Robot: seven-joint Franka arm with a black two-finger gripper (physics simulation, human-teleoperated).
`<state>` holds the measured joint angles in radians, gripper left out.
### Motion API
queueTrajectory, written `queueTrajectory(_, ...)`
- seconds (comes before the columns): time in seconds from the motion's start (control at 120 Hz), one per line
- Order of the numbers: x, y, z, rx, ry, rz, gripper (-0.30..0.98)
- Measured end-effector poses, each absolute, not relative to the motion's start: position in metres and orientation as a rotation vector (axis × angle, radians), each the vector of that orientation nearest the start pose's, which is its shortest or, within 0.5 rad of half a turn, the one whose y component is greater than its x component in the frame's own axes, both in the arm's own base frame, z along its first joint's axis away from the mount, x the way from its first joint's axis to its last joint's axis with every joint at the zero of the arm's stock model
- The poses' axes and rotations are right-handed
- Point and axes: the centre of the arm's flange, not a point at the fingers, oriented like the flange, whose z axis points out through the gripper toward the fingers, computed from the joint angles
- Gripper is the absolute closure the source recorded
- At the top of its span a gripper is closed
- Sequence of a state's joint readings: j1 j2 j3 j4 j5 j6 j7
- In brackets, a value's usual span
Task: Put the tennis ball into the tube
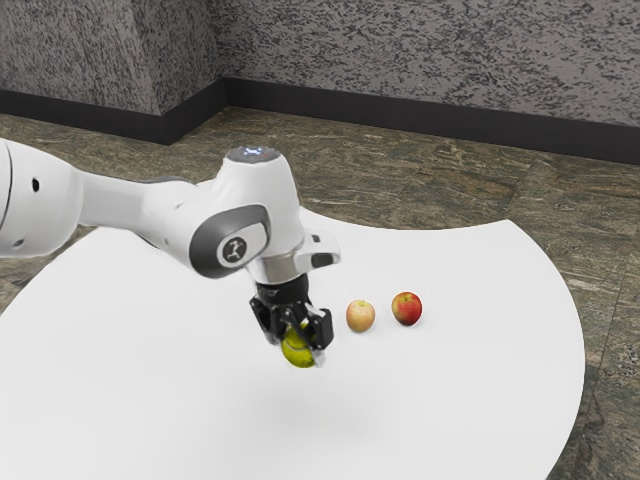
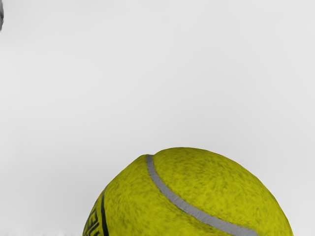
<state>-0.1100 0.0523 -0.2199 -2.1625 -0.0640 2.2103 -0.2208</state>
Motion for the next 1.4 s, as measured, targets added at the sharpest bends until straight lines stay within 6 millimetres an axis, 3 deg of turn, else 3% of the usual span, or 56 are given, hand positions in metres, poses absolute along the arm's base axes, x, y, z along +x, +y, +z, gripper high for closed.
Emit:
queueTrajectory(0.167, 0.532, -0.139, 0.427, -3.194, -0.021, 0.033, 0.66)
queueTrajectory(0.508, 0.566, -0.063, 0.504, -3.164, -0.200, 0.093, 0.64)
queueTrajectory(0.808, 0.584, -0.070, 0.538, -3.141, -0.133, 0.098, 0.64)
queueTrajectory(1.092, 0.616, -0.057, 0.535, -3.128, -0.142, 0.098, 0.65)
queueTrajectory(1.4, 0.643, -0.040, 0.513, -3.121, -0.171, 0.115, 0.65)
